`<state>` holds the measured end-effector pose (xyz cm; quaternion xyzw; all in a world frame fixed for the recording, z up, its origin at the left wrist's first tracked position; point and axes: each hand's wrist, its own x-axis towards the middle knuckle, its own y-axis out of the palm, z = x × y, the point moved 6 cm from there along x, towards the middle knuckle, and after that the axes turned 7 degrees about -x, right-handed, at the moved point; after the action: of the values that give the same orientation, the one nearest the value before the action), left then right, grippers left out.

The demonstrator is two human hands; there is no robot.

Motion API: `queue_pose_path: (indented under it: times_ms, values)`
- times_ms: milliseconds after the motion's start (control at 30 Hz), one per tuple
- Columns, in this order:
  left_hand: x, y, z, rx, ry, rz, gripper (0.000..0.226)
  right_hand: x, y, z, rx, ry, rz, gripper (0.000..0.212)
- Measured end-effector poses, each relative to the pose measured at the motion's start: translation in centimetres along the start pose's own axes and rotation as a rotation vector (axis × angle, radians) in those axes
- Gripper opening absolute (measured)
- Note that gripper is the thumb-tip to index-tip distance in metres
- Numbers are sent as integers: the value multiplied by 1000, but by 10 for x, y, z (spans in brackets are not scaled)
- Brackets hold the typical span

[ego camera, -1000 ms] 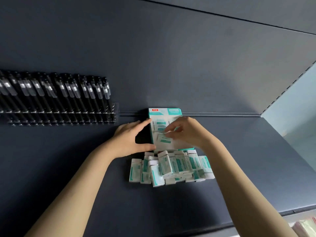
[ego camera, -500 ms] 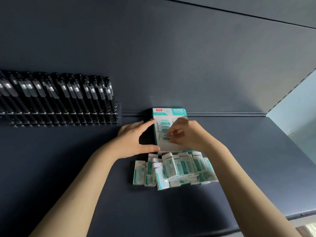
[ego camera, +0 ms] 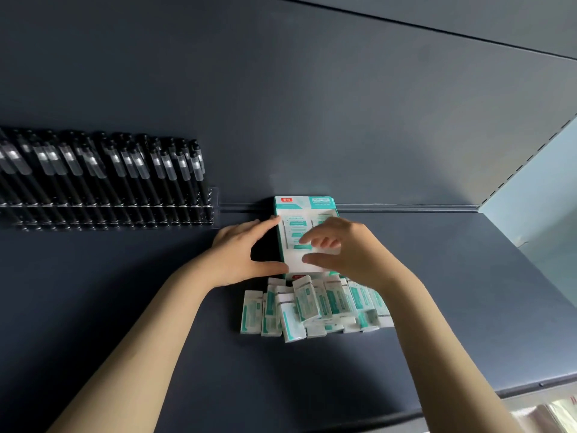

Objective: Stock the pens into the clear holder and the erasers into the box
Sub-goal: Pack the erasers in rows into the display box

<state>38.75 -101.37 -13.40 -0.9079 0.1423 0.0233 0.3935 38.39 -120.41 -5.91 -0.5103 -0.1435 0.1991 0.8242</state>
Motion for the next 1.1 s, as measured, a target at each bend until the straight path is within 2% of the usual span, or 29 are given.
queue_pose_path:
  times_ms: [100,233,367,467,567,700,800,1000,1100]
  values:
    - [1,0,-1,17,6,8,106,-33,2,11,65,22,-15,23]
    - [1,0,-4,31,16,2,107,-52,16,15,-6,21,-43,36]
    - [4,0,1,38,50,-19,119,-58,13,10,73,60,-51,28]
    - [5,0,1,33,80,-31,110,-63,7,8,160,75,-94,23]
    - [8,2,6,39,78,-43,107,-69,7,8,87,71,-121,16]
    - [11,4,12,9,71,-47,111,-76,9,5,90,94,-105,29]
    - [11,4,14,-7,81,-49,109,-78,7,2,138,124,-124,28]
    - [11,5,14,-12,92,-51,109,-81,2,-9,303,191,-163,1]
    - [11,4,12,-18,97,-52,110,-80,3,-16,329,213,-172,11]
